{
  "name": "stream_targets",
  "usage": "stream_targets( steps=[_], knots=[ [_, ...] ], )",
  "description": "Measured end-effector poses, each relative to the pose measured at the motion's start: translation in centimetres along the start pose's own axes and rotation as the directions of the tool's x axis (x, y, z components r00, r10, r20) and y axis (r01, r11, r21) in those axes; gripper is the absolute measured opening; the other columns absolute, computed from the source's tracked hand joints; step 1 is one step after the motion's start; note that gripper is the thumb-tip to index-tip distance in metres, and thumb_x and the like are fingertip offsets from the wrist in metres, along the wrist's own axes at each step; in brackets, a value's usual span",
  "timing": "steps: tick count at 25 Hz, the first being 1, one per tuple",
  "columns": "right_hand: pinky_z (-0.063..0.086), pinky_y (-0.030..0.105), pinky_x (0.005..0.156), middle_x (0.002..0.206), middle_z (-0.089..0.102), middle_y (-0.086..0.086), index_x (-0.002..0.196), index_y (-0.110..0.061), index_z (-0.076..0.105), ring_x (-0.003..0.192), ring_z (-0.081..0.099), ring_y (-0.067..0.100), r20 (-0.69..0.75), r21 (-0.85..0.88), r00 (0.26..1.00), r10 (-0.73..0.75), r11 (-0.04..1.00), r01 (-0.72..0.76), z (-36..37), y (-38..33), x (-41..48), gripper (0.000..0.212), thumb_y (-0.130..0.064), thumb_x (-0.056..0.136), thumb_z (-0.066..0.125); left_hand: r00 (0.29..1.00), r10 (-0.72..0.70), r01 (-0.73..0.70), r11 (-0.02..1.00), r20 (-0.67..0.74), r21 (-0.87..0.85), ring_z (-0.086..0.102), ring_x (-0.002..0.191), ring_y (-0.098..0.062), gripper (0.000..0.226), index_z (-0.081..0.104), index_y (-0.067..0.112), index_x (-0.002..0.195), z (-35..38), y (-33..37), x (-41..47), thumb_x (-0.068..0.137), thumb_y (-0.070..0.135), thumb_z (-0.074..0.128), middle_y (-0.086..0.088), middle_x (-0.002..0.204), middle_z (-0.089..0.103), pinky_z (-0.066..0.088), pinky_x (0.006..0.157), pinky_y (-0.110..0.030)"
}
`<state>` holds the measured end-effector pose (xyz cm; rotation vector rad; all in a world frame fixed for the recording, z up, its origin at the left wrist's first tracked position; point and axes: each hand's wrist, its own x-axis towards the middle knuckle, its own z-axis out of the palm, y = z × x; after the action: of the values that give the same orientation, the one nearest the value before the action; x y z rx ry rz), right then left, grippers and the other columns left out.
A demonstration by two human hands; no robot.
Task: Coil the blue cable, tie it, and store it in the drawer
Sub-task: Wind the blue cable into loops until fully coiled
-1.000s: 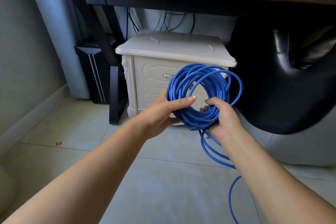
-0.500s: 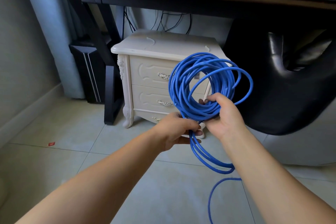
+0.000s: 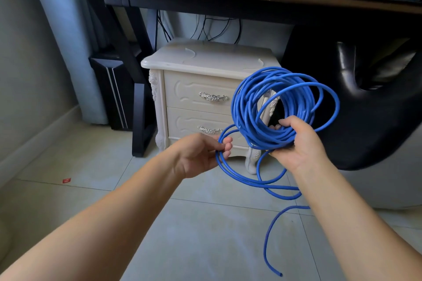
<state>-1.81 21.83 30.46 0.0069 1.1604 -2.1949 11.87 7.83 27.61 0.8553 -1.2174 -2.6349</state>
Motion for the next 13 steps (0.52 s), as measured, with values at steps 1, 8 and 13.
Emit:
stream_targets(
  steps=[1,8,13],
  knots=[
    [0.05,0.041,0.086,0.055,0.048,0.002,0.064,-0.014,0.044,0.053,0.055,0.018,-0.002,0.021,1.0,-0.004,1.0,0.004,0.0,0.1,-0.1,0.027,-0.001,0.087,0.05,0.999,-0.035,0.035,0.999,-0.014,0.018,0.064,0.055,-0.013,0.031,0.063,-0.002,0.103,-0.1,0.1,0.0,0.085,-0.013,0.039,-0.005,0.07,0.064,0.058,0.058,-0.021],
    [0.044,0.035,0.064,0.065,0.05,0.006,0.079,-0.011,0.052,0.059,0.053,0.017,-0.003,-0.304,0.97,-0.244,0.924,0.232,-0.9,-0.5,0.0,0.02,0.009,0.08,0.054,0.999,-0.034,0.043,0.967,0.037,-0.252,0.067,0.057,-0.024,0.026,0.06,-0.002,0.078,0.6,1.3,-1.4,0.067,-0.005,0.036,-0.008,0.068,0.062,0.06,0.057,-0.03],
    [0.045,0.036,0.066,0.073,0.056,0.003,0.093,-0.014,0.055,0.072,0.058,0.02,0.047,-0.528,0.921,-0.386,0.774,0.351,-1.5,0.3,0.0,0.028,0.006,0.074,0.061,0.997,0.065,-0.03,0.854,0.049,-0.52,0.071,0.063,-0.033,0.04,0.066,-0.013,0.088,0.7,1.8,-1.3,0.07,0.001,0.032,-0.019,0.08,0.069,0.061,0.061,-0.041]
  ],
)
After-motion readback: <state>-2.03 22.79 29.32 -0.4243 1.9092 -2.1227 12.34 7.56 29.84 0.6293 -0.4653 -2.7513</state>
